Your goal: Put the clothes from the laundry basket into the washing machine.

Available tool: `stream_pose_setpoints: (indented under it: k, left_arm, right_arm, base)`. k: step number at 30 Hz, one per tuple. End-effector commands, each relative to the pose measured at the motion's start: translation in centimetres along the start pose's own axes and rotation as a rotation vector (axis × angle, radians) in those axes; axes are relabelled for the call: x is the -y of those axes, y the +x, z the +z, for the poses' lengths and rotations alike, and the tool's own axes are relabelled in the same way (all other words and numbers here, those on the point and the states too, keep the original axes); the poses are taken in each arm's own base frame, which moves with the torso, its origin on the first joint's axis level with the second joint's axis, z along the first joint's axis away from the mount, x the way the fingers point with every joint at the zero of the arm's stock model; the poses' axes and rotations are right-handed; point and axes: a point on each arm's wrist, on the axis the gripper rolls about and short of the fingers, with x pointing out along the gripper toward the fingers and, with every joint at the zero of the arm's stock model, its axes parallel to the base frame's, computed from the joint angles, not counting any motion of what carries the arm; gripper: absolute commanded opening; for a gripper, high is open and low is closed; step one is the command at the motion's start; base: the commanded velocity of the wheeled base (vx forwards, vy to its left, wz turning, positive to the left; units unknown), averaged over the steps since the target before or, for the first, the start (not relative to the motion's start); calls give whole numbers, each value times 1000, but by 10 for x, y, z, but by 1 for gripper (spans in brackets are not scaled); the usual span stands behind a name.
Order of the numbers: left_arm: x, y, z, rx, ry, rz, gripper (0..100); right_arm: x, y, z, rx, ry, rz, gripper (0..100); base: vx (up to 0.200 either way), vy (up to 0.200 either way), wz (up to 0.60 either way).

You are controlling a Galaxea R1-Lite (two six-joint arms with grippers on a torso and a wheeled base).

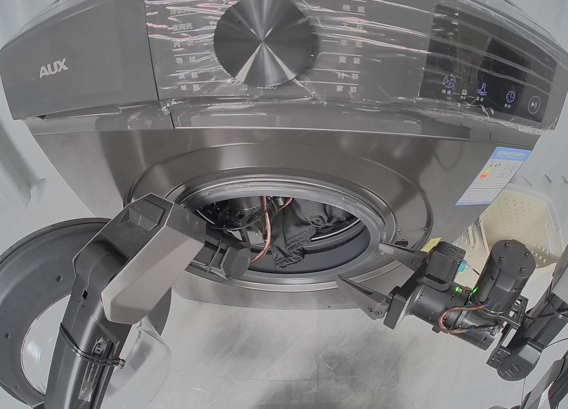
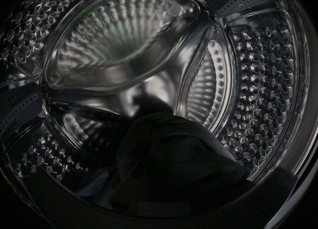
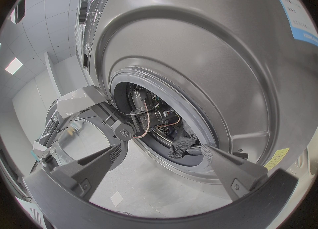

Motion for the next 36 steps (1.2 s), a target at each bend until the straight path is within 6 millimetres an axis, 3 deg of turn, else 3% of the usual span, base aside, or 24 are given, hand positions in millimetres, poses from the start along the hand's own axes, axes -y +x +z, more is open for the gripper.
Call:
stream_pose_setpoints:
  k: [1, 10, 23, 36]
  left_arm:
    - [0, -1, -1, -6, -8, 1, 100]
    - [9, -24, -1, -149, -32, 4, 100]
    - [23, -88, -10, -527, 26, -112, 100]
    - [40, -96, -18, -517, 31, -297, 100]
  right_arm:
    - [0, 0, 0, -1, 0, 1, 100]
    - [0, 0, 1, 4, 0, -2, 100]
    - [1, -1, 2, 9, -1, -3, 100]
    - [2, -1, 2, 8, -1, -4, 100]
  base:
    - [0, 0, 0]
    - [0, 0, 0]
    - [0, 0, 0]
    - [0, 0, 0]
